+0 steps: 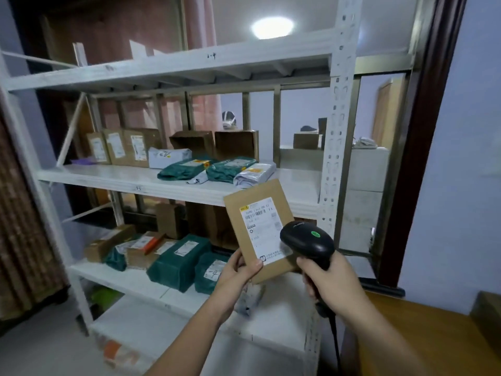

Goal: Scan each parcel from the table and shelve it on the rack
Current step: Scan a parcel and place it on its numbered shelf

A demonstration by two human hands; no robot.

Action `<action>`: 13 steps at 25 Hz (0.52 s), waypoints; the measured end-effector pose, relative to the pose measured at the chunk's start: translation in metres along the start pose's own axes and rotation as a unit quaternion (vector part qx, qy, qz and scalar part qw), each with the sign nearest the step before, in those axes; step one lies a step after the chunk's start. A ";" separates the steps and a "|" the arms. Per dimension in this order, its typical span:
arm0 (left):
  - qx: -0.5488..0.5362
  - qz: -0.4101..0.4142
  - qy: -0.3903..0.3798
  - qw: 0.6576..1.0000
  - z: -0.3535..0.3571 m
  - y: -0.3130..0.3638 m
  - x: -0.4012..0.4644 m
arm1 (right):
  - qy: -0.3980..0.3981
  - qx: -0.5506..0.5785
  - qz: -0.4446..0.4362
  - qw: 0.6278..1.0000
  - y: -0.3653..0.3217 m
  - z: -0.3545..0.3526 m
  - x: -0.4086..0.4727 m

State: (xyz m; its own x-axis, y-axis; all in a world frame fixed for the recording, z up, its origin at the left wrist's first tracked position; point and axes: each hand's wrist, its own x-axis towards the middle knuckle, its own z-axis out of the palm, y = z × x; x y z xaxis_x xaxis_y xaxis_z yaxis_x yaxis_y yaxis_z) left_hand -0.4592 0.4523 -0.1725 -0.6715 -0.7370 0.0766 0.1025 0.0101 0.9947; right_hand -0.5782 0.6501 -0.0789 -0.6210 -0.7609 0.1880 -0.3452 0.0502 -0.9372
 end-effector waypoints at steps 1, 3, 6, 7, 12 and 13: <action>0.006 0.015 -0.002 1.000 -0.009 0.013 0.013 | 0.011 -0.003 -0.015 1.000 -0.010 0.009 0.009; 0.019 0.041 -0.012 0.999 -0.020 0.036 0.042 | 0.030 -0.016 -0.034 0.999 -0.028 0.020 0.025; 0.036 0.080 -0.033 0.996 -0.027 0.072 0.089 | 0.059 -0.021 -0.058 0.996 -0.052 0.024 0.048; 0.040 0.089 -0.041 0.994 -0.024 0.085 0.103 | 0.068 -0.021 -0.064 0.995 -0.058 0.023 0.054; 0.066 0.125 -0.085 0.986 0.004 0.128 0.164 | 0.090 -0.024 -0.086 0.992 -0.072 0.009 0.086; 0.075 0.125 -0.094 0.985 0.008 0.131 0.176 | 0.089 -0.027 -0.087 0.992 -0.071 0.005 0.093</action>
State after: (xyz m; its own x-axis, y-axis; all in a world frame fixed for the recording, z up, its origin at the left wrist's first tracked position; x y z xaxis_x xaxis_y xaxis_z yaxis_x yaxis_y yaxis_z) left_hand -0.5703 0.3294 -0.0282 -0.7644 -0.5611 0.3176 0.1816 0.2853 0.9411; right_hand -0.6075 0.5726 0.0037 -0.6611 -0.6352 0.3993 -0.4930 -0.0334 -0.8694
